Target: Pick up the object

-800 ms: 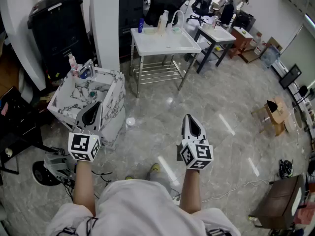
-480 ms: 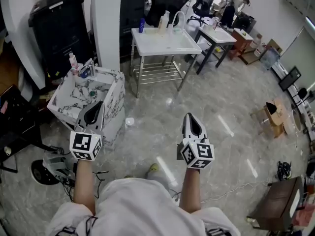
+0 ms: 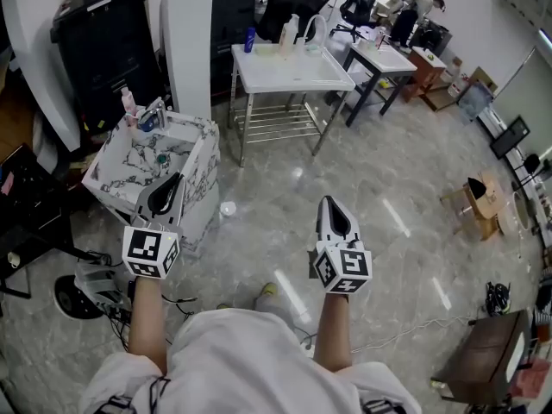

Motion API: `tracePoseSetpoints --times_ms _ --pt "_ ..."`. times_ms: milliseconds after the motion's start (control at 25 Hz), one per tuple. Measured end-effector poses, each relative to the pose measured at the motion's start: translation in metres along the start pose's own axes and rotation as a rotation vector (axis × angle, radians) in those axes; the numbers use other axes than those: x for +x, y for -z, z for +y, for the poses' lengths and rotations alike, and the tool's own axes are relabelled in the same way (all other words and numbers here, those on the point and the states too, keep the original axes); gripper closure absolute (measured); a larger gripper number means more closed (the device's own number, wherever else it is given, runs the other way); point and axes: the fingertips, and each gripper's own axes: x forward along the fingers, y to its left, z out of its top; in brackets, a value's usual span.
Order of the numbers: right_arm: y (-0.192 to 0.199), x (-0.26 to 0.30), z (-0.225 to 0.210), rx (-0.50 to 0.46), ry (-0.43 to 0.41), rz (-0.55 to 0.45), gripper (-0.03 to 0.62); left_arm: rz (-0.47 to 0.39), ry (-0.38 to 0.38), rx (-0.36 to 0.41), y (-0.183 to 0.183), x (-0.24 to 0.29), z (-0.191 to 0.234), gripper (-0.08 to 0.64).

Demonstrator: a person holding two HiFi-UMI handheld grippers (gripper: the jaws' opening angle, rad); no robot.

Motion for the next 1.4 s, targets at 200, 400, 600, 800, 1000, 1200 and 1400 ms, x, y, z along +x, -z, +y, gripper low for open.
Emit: tracePoseSetpoints --times_ms 200,400,600,800,1000,1200,1400 --pt "0.004 -0.005 -0.003 0.002 -0.001 0.000 0.588 0.005 0.009 -0.004 0.000 -0.001 -0.007 0.518" --pt "0.001 -0.003 0.000 -0.011 -0.017 -0.006 0.588 0.043 0.041 -0.010 0.006 0.002 -0.013 0.468" --pt "-0.002 0.000 -0.006 -0.030 -0.016 -0.002 0.588 0.043 0.043 -0.021 0.004 0.012 -0.012 0.459" --pt "0.001 0.004 -0.022 -0.022 -0.004 0.002 0.588 0.055 0.059 -0.023 0.008 0.029 -0.023 0.453" --pt "0.005 0.013 -0.043 -0.014 0.004 0.011 0.588 0.075 0.068 -0.036 0.015 0.050 -0.032 0.453" --pt "0.009 0.031 -0.066 -0.009 0.005 0.023 0.588 0.088 0.071 -0.043 0.018 0.079 -0.039 0.453" --pt "0.005 0.058 -0.101 -0.004 0.001 0.018 0.588 0.091 0.068 -0.040 0.015 0.119 -0.049 0.453"
